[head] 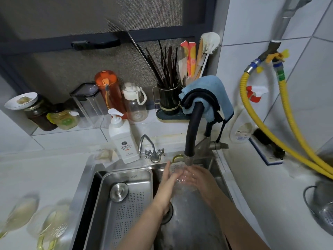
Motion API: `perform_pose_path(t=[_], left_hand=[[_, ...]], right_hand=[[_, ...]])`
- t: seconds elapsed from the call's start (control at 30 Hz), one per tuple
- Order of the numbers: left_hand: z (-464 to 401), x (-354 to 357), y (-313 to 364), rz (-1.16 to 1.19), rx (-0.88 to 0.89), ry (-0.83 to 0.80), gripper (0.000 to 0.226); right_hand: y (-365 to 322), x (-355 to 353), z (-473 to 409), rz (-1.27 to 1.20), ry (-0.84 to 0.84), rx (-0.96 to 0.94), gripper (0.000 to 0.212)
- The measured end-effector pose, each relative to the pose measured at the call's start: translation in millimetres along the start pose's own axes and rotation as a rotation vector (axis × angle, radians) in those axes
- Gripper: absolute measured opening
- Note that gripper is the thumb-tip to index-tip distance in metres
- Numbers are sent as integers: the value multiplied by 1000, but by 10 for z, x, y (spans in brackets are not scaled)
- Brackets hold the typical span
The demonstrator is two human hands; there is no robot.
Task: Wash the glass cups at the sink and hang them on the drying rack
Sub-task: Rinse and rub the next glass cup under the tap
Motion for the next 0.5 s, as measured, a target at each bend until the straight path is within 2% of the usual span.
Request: perform_pose_path(t=[0.07,0.2,0.3,0.4,0.5], left_hand=[[-26,37,1,-19,39,14,98],[-121,3,100,115,78,52,84],[-153,-1,133,114,57,16,70],[-147,19,21,81,45,1,80],[-143,42,-46,48,64,20,78]], right_hand=[[-19,2,-50,11,33,-6,24],[-59,75,15,100,-49,-134,22],[-49,52,97,186,-120,-141,20],[-46,-16,122,98,-72,-145,22],[-32,-7,136,24,10,-144,20]])
Point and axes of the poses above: each hand's wrist, its own z-axis away from the middle knuckle, its own x-axis out of the palm, y = z × x, the point moved 3 cm from there along -z, towards the middle knuckle, and after that the axes turned 9 degrees about -y, right-handed, at the moved point
